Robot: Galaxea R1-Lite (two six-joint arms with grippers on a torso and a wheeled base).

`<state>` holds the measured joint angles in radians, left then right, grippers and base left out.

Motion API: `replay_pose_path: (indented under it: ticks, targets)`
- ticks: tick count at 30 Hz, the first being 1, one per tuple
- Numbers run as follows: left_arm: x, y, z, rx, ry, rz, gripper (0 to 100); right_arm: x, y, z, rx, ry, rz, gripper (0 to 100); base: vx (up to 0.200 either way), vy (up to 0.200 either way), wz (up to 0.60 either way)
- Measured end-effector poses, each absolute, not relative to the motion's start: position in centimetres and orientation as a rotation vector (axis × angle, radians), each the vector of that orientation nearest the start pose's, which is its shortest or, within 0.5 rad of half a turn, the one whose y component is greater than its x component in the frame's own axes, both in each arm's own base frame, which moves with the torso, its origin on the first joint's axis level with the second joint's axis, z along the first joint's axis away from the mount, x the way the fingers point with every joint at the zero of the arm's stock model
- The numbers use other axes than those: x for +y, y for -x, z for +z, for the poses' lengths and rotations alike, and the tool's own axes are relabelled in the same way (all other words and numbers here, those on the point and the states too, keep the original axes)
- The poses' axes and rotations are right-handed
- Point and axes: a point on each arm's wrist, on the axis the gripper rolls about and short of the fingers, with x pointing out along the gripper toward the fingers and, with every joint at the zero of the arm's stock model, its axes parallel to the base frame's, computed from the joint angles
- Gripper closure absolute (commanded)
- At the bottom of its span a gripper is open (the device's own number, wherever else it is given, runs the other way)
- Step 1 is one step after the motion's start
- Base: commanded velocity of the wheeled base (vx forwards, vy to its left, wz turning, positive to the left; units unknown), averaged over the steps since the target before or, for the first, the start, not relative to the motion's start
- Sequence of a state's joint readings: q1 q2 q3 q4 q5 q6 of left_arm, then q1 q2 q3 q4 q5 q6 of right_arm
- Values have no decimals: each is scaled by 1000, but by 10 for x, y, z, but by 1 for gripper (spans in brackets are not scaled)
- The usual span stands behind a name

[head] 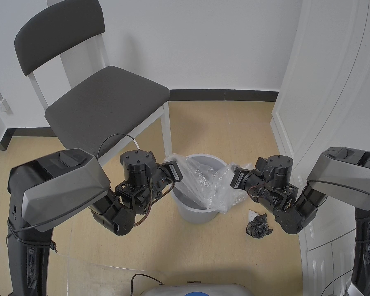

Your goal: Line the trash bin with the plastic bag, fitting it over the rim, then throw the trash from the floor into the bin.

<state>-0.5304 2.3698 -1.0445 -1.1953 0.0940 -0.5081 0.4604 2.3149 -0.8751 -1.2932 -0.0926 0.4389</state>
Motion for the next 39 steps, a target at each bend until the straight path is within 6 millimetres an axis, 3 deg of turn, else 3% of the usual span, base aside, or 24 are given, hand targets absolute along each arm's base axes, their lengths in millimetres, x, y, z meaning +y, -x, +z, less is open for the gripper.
replay_pose_path:
  ticks: [16,39]
  targets:
    - [-225,-389,46,184,560,-360,100,171,-361,45,219,-383,319,100,0,0,0]
    - [-202,-412,47,149,565,-295,100,207,-371,31,167,-500,349,100,0,0,0]
